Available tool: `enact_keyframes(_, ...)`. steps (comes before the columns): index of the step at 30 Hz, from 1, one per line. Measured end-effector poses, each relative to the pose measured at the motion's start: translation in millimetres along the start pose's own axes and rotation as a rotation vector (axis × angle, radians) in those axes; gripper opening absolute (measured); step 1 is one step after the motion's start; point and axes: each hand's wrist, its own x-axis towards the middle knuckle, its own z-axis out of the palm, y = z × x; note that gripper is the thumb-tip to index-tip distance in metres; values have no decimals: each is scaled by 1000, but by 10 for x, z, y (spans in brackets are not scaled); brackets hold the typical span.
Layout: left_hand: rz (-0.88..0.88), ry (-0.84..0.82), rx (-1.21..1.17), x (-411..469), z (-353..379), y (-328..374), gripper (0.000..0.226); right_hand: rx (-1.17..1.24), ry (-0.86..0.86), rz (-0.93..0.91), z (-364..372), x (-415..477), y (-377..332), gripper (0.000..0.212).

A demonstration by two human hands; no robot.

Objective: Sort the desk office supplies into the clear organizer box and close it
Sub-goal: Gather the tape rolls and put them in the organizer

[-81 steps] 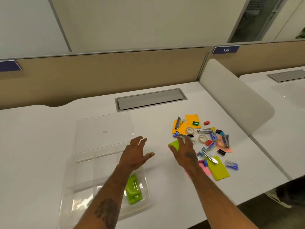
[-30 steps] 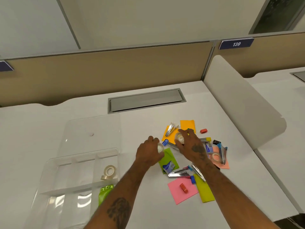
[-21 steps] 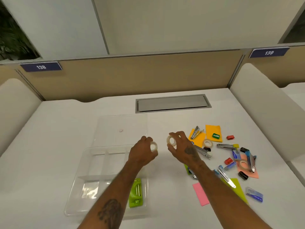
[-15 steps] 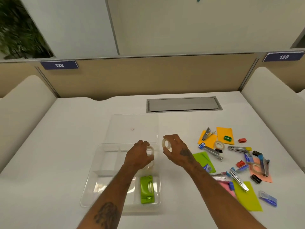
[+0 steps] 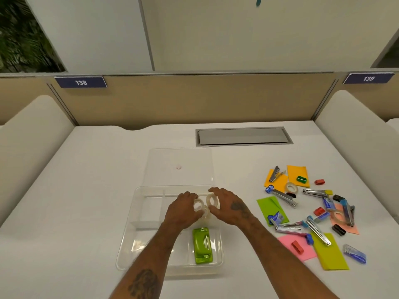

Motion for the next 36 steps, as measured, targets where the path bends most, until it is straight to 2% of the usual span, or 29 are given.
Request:
enact_keyframes(5,38,31,35,25,16,-44,77,-26,42,15,0,-29,80,65)
enact_keyframes(11,113,81,45,179,95,131,87,-157,92,158,-122,-205,354,69)
enact_keyframes(20,317,9,37,531,508,1170,91,-251,233,450,-637,-898,1278,75)
enact_keyframes(25,369,-39,32,750,787,1806,90,-210,207,636,-974,-1283,1911,71)
enact_keyframes(32,388,-44,130,1064,1131,2479,81,-310,201,601,-1296,-1542,2499,65)
enact_keyframes(36,326,-80,115,1226,1286,2739,77,-346,86,558,-1395,-1560,2777,66)
